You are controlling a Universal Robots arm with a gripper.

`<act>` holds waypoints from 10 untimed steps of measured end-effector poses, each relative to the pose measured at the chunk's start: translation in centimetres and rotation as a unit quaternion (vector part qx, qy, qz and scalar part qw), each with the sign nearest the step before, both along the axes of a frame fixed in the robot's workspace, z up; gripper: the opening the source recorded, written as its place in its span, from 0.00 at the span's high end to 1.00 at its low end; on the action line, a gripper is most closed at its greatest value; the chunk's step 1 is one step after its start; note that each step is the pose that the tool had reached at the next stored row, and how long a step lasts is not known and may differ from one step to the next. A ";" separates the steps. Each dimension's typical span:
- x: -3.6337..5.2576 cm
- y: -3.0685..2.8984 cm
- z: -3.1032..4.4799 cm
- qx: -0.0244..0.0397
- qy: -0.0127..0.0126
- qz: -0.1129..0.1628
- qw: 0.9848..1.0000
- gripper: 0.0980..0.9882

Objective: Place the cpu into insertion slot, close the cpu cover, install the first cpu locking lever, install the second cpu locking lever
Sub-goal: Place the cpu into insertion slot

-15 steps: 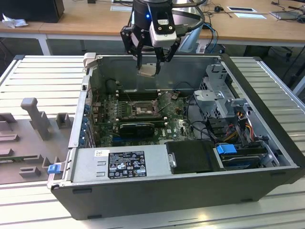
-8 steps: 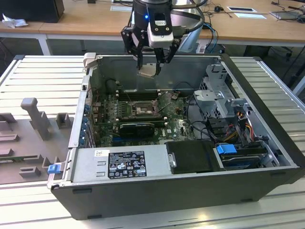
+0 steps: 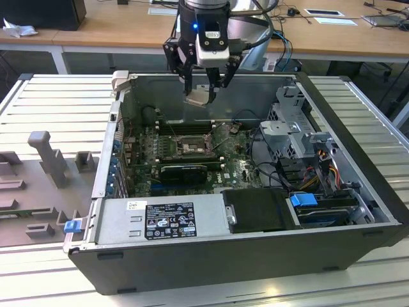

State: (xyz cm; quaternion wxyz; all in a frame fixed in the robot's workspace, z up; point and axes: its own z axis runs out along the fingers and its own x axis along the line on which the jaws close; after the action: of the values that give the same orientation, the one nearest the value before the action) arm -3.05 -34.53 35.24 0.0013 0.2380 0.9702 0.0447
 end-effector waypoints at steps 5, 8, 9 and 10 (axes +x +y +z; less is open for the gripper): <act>0.00 0.00 -0.15 0.000 0.000 -0.005 1.000 0.52; 0.00 0.00 -0.19 0.000 0.000 -0.007 1.000 0.52; 0.00 0.00 -0.20 0.000 0.000 -0.008 1.000 0.52; 0.00 0.00 -0.22 0.000 0.000 -0.009 1.000 0.52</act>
State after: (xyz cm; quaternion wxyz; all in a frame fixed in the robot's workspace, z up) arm -3.05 -34.54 35.03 0.0018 0.2464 0.9681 0.0448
